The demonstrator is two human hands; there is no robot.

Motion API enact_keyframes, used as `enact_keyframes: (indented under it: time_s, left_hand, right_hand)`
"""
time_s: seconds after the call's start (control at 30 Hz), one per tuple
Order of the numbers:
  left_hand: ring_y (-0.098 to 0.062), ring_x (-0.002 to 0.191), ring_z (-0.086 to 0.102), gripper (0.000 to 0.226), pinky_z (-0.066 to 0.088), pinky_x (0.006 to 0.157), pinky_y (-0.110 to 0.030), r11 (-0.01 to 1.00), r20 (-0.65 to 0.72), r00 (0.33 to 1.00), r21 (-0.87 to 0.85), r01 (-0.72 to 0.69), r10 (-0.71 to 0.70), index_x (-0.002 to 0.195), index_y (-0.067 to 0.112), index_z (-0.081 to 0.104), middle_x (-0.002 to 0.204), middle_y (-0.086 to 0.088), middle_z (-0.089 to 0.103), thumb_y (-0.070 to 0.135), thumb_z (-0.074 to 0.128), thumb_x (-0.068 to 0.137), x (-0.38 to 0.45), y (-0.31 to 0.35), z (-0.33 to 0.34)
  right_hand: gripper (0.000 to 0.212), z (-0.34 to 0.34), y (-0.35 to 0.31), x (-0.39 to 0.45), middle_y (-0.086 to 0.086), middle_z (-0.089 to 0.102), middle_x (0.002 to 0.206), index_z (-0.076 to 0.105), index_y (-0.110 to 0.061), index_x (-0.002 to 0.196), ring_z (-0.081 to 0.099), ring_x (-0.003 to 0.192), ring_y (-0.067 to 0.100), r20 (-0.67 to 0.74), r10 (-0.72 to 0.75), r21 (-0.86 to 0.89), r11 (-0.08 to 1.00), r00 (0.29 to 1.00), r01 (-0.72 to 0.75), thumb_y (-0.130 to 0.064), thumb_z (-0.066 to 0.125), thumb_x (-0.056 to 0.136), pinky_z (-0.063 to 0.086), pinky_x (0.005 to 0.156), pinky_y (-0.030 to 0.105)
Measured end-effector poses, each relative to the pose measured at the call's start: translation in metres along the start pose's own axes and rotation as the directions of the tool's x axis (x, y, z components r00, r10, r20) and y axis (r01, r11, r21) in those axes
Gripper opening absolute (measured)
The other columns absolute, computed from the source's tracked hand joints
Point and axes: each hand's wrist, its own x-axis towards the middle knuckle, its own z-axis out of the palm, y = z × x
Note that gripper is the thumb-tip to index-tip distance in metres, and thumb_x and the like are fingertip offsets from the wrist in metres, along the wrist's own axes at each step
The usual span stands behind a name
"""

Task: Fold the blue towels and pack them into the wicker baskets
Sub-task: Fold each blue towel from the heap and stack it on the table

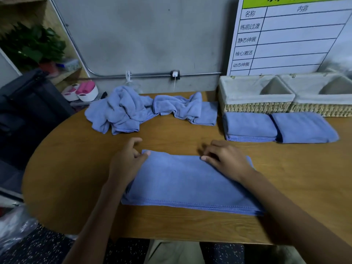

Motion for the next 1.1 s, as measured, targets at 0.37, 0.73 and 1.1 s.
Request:
enact_keyframes:
  time_s: [0.37,0.73,1.1]
  left_hand:
    - [-0.011,0.076,0.056,0.028,0.038,0.063,-0.027,0.984,-0.055,0.992,0.139,-0.108,0.117,0.13,0.018,0.054,0.081,0.016,0.049,0.024,0.054,0.102,-0.019,-0.005,0.002]
    - [-0.012,0.096,0.06,0.04,0.044,0.068,-0.028,0.923,-0.099,0.985,0.374,-0.092,0.139,0.14,0.03,0.048,0.132,0.002,0.057,0.039,0.05,0.102,-0.045,-0.001,0.026]
    - [-0.02,0.088,0.052,0.057,0.043,0.071,-0.033,0.811,-0.142,0.941,0.556,-0.182,0.308,0.142,0.02,0.052,0.109,-0.009,0.057,0.009,0.067,0.088,-0.049,0.023,0.03]
  right_hand:
    - [0.023,-0.009,0.028,-0.001,0.0,0.069,0.087,0.06,-0.027,0.098,0.065,0.08,0.029,0.013,0.156,-0.092,0.984,0.988,-0.154,-0.046,0.047,0.1,0.049,0.062,0.04]
    - [0.054,0.005,-0.035,-0.013,-0.003,0.055,0.125,0.057,-0.032,0.127,0.053,0.111,0.025,0.042,0.11,-0.175,0.979,0.993,-0.101,-0.059,0.021,0.097,0.041,0.093,0.044]
    - [0.025,-0.002,-0.013,-0.01,0.0,0.06,0.118,0.064,-0.022,0.118,0.058,0.105,0.027,-0.149,0.127,-0.224,0.962,0.981,-0.159,-0.032,0.05,0.1,0.042,0.093,0.043]
